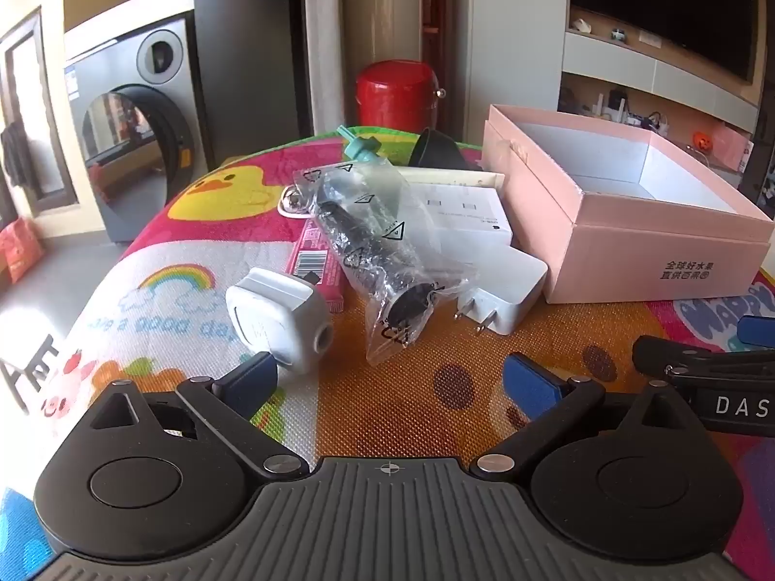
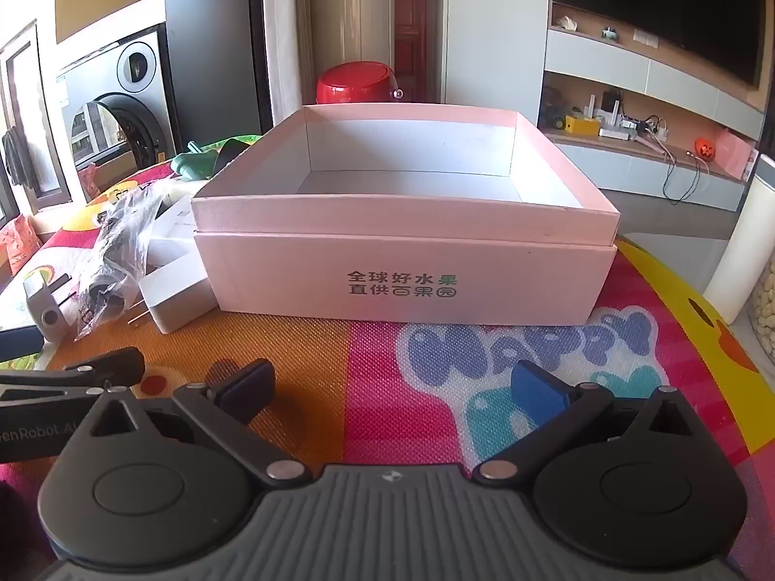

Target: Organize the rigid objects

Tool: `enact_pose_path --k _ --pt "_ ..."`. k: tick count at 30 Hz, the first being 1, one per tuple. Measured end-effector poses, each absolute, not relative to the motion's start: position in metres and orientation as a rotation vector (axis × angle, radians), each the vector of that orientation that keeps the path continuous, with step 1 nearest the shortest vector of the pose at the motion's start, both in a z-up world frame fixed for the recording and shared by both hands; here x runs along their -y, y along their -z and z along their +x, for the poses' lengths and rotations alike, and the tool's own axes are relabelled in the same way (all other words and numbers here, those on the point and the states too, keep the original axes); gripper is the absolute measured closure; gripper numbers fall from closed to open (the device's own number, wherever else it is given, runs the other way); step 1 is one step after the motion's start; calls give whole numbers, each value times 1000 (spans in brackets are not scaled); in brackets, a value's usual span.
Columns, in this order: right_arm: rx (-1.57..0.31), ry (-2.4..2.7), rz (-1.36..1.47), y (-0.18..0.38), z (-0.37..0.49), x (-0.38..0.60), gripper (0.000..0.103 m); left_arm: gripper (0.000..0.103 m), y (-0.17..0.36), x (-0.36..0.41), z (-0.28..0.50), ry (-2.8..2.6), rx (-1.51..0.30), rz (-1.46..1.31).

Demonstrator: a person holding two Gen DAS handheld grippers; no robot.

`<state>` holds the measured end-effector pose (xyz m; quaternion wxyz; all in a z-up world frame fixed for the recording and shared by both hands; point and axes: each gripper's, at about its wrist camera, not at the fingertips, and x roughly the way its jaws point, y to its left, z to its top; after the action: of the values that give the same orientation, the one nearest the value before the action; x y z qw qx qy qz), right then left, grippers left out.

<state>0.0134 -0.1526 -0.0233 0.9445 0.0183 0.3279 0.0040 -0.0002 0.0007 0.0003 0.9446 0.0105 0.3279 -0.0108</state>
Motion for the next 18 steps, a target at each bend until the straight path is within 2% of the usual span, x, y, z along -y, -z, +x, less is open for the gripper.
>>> enact_pose_path --k 18 --pt "-665 -11 45 23 13 152 0 1 0 -2 2 23 -678 18"
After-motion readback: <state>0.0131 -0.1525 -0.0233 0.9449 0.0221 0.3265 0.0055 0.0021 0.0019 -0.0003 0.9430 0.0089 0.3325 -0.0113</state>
